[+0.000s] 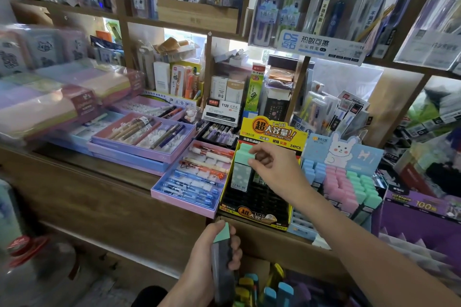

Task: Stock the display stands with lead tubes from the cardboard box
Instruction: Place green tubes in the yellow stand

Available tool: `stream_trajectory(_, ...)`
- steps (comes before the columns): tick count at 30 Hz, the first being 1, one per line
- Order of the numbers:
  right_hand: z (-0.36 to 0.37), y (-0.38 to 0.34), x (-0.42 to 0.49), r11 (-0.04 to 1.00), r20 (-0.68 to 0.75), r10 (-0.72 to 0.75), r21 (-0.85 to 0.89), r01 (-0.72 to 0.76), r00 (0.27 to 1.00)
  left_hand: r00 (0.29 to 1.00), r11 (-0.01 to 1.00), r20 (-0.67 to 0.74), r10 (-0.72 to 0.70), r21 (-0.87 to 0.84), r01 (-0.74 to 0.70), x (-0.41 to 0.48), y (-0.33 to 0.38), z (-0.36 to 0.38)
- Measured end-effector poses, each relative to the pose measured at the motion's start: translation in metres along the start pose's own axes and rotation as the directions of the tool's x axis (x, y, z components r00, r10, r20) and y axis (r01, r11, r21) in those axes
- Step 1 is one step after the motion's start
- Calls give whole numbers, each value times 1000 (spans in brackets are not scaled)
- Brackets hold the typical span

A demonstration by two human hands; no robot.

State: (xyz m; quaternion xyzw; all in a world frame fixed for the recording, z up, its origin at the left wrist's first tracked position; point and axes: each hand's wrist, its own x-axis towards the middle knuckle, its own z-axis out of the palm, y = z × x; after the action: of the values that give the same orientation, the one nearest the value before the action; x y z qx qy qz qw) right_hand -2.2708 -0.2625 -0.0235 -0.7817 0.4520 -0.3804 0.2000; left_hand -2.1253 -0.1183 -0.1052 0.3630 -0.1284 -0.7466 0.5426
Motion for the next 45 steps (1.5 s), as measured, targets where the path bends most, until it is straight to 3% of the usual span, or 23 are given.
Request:
stream_trajectory(16, 11, 0, -6, 963, 42, -86, -251, 94, 995, 999, 997, 42, 30, -69, -27, 1, 2, -5)
stream_trajectory(22, 5, -4, -14, 954, 100, -22, -294, 50, 995, 999, 998, 38, 24, -52, -22, 2, 0, -7)
stream_trajectory(26, -8, -3, -49, 995, 47, 65, -77, -61, 997, 999, 999, 25, 45, -22, -45, 3, -1, -6)
stream_trajectory(30, -31, 5, -102, 979, 96, 171, 98, -180, 981, 998, 998, 39, 56, 30, -57, 3, -2, -6)
stream_trajectory(34, -49, 31, -154, 909, 245, 345, 154, -387, 906, 993, 993, 79, 83, 81, -89, 3, -4, -8)
stream_trajectory(38, -55, 68, -194, 795, 392, 515, 114, -595, 763, 991, 982, 78, 108, 147, -118, 6, -7, -11)
stream_trajectory(43, -61, 100, -208, 766, 557, 568, -90, -636, 606, 989, 968, 22, 144, 206, -146, 12, -11, -14)
stream_trajectory(45, -62, 105, -209, 758, 578, 579, -123, -640, 575, 988, 972, -2, 152, 179, -149, 12, -11, -11)
